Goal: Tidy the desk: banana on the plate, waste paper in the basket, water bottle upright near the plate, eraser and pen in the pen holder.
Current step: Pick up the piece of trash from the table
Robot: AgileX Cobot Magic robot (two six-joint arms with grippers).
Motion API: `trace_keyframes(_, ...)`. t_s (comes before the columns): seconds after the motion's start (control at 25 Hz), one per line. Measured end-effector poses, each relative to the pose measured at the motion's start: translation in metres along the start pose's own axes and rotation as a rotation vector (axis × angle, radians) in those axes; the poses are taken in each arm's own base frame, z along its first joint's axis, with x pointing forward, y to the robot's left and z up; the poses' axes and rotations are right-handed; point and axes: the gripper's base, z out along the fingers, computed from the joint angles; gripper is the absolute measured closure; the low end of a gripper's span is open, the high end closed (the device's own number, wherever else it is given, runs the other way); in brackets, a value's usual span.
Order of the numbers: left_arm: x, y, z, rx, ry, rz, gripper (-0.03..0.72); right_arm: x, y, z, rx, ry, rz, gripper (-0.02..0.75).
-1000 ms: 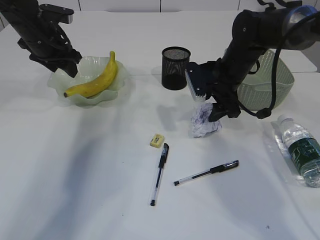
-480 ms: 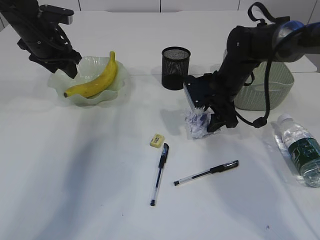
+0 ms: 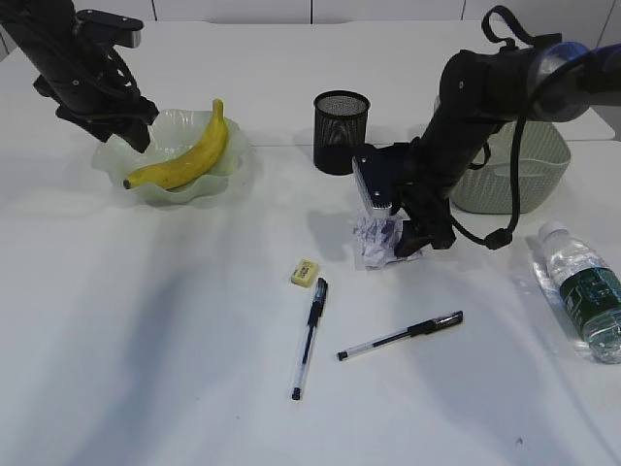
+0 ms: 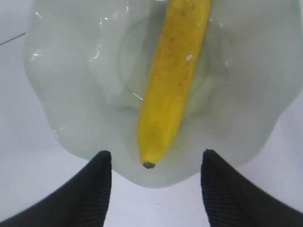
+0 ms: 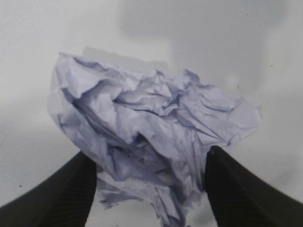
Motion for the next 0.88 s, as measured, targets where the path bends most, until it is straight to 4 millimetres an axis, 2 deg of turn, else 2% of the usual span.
trace_keyframes(0.8, -0.0001, -0.0007, 0.0, 0.007, -0.001, -0.006, 0.268, -0.0079, -0.0006, -0.0003, 0.004, -0.087, 0.073, 0.195)
trace_keyframes(0.88, -0.0003, -0.0013, 0.0, 0.014, -0.003, -0.012, 0.268, -0.0085, -0.0007, -0.0004, 0.004, -0.094, 0.079, 0.24)
